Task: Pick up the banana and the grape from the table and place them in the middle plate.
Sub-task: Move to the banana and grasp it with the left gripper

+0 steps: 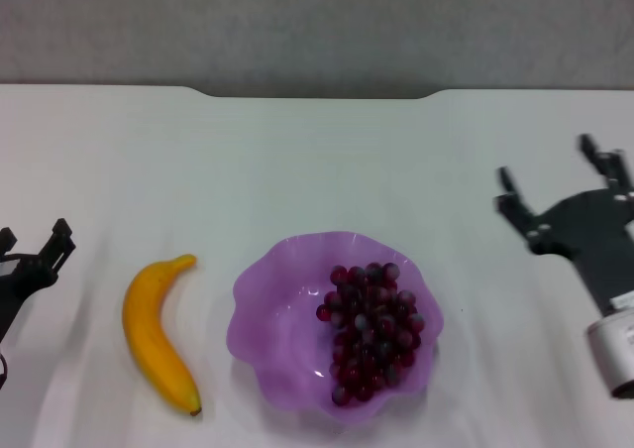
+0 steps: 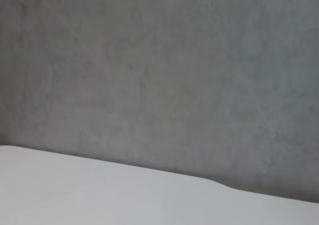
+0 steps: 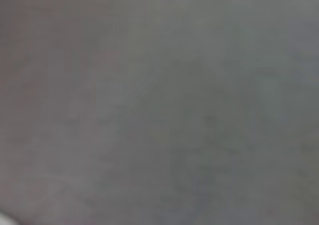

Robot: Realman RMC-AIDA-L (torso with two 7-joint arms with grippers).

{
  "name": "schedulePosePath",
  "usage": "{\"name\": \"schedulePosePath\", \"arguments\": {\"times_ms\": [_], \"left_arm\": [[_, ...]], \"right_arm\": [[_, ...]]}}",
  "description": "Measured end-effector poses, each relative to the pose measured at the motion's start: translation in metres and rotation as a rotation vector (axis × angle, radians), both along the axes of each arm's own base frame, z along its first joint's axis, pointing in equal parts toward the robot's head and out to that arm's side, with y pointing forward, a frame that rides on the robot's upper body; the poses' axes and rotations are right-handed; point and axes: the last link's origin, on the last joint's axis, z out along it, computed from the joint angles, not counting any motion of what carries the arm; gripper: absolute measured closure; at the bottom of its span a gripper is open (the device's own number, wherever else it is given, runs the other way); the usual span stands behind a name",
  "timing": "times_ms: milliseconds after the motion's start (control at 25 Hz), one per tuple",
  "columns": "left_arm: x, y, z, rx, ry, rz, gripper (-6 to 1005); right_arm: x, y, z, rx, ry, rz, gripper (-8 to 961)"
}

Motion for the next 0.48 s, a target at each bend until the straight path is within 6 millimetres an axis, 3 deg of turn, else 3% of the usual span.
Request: {"name": "schedulePosePath", "arguments": {"times_ms": [200, 480], "left_arm": [[0.0, 0.0, 0.0, 0.001, -0.001, -0.002, 214], [-0.002, -0.001, 0.0, -0.005, 0.002, 0.005, 215]], "right_arm": [[0.025, 0.003, 0.005, 0.015, 0.109, -0.171, 48], [0.054, 0.015, 0.0, -0.111, 0.217, -0.402, 48]]}}
